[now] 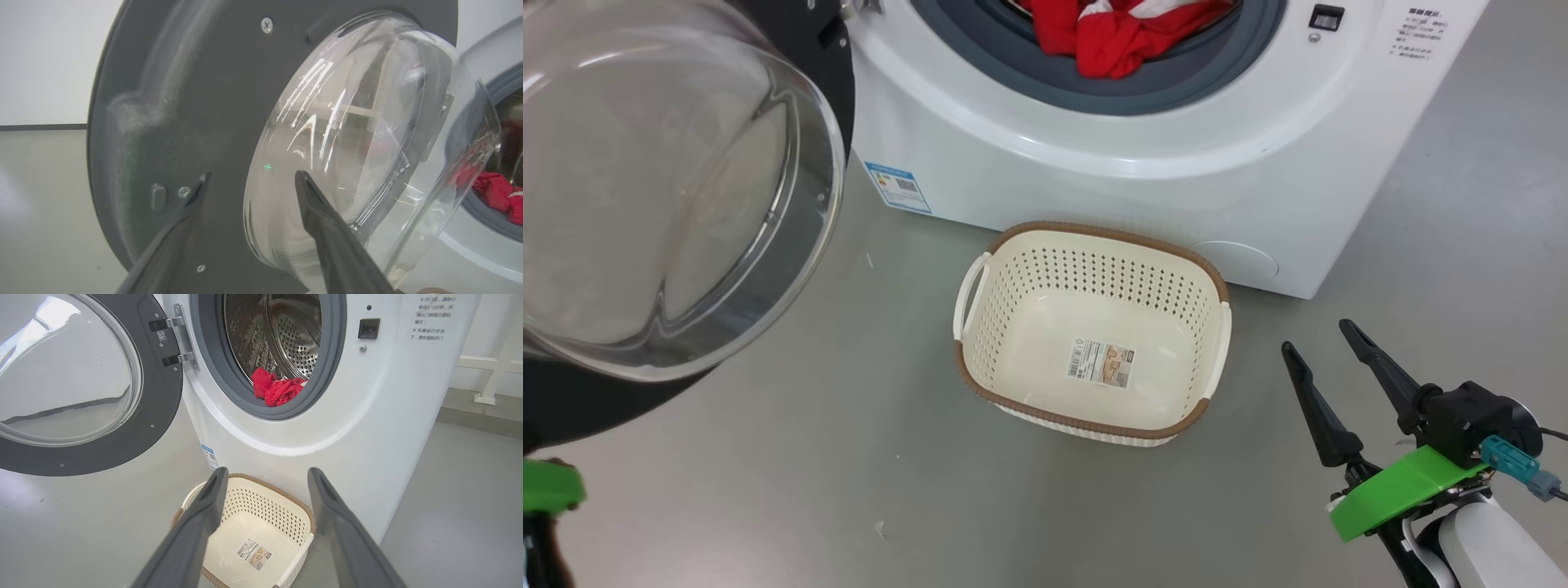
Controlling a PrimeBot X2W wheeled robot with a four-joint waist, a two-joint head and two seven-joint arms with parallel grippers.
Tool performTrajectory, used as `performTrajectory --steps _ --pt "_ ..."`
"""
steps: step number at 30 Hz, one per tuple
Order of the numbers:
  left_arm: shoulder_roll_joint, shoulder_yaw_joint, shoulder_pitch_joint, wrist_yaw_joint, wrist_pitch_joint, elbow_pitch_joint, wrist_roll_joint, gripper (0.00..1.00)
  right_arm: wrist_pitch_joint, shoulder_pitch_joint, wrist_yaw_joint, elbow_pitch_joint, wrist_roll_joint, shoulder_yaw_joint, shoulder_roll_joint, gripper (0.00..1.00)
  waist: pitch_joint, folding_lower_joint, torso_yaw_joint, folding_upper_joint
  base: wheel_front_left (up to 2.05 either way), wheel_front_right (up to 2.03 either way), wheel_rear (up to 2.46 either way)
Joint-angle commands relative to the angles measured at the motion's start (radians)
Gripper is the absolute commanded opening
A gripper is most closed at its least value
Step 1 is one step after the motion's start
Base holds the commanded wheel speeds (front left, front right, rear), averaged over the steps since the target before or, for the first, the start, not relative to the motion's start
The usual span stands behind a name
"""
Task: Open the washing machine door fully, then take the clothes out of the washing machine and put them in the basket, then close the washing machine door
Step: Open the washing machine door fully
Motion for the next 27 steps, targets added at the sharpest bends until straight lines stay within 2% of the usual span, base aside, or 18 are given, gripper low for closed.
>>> performTrajectory --steps 1,12,19,27 --pt "0.04 0.005 0.027 -0.005 -0.005 -0.047 -0.017 1.0 -0.006 0.016 0.007 -0.022 -0.002 0.011 -0.006 1.0 -0.011 0.0 -0.002 0.0 0.0 0.0 0.0" --pt "-0.018 -0.144 0.179 -0.005 -0.005 -0.228 -0.066 1.0 -0.006 0.053 0.007 -0.032 0.003 -0.04 0.007 1.0 -0.044 0.0 -0.031 0.0 0.0 0.0 0.0" --pt "-0.026 -0.269 0.28 -0.005 -0.005 -0.342 -0.09 1.0 -0.006 0.078 0.007 -0.045 0.001 -0.086 0.024 1.0 -0.064 0.0 -0.08 0.0 0.0 0.0 0.0" --pt "-0.019 -0.377 0.338 -0.005 -0.005 -0.379 -0.122 1.0 -0.006 0.103 0.007 -0.058 0.001 -0.138 0.035 1.0 -0.079 0.0 -0.136 0.0 0.0 0.0 0.0"
